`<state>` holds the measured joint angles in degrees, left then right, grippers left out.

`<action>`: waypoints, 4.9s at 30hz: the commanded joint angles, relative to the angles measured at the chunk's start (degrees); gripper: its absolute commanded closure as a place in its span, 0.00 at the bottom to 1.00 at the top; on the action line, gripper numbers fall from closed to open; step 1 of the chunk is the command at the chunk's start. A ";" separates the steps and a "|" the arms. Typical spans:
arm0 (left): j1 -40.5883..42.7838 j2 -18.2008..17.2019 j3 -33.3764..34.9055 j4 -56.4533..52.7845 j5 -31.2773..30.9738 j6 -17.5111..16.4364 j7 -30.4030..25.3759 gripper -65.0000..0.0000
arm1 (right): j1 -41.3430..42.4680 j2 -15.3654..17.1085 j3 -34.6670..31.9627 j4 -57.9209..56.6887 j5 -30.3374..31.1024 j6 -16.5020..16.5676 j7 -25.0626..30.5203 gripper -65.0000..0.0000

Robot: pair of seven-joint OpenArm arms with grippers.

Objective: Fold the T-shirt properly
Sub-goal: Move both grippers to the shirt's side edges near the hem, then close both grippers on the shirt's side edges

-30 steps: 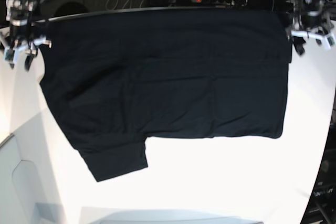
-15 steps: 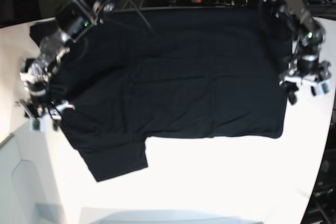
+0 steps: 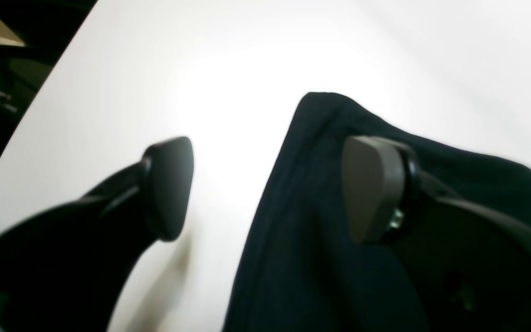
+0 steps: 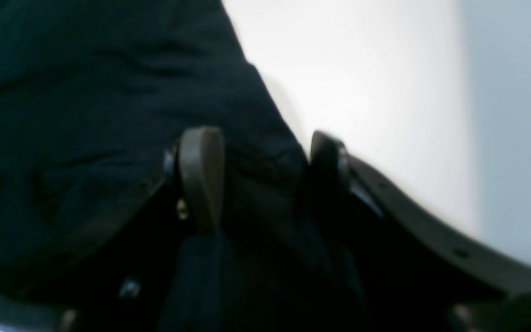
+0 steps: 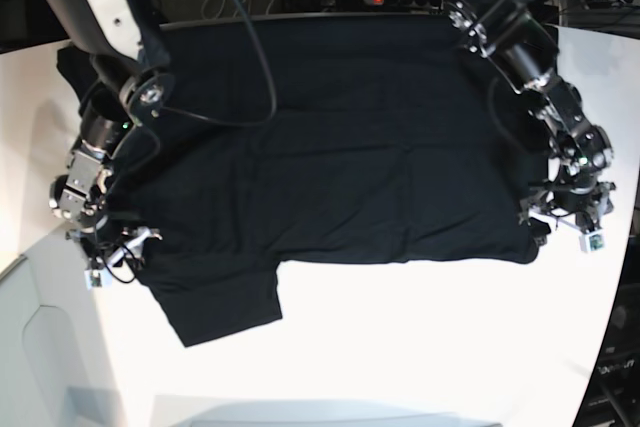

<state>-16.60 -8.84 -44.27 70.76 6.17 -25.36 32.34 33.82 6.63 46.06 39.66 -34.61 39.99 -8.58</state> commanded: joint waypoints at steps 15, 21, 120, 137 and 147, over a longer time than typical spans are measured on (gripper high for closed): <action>-10.78 -7.29 6.07 -24.83 -0.24 0.44 -16.65 0.25 | 0.15 0.44 -0.39 -4.45 0.72 0.01 5.63 0.52; -15.00 -10.02 6.16 -33.18 -0.24 0.53 -17.61 0.25 | -0.02 0.44 -0.48 -4.80 0.72 0.01 5.63 0.52; -13.95 -6.15 5.99 -20.34 -0.77 0.44 -14.18 0.30 | -3.54 -5.97 -0.31 12.16 0.98 0.01 5.46 1.00; -18.52 -9.49 6.07 -43.64 -0.68 0.44 -25.35 0.29 | -3.54 -6.59 -0.39 12.08 0.98 0.01 5.37 1.00; -19.22 -9.66 6.07 -44.43 -0.68 0.53 -25.35 0.38 | -3.54 -6.50 -0.39 12.08 0.98 0.01 5.37 1.00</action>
<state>-33.98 -17.47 -38.19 25.58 6.13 -24.67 8.45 28.67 -0.30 46.04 50.85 -34.57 40.03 -4.73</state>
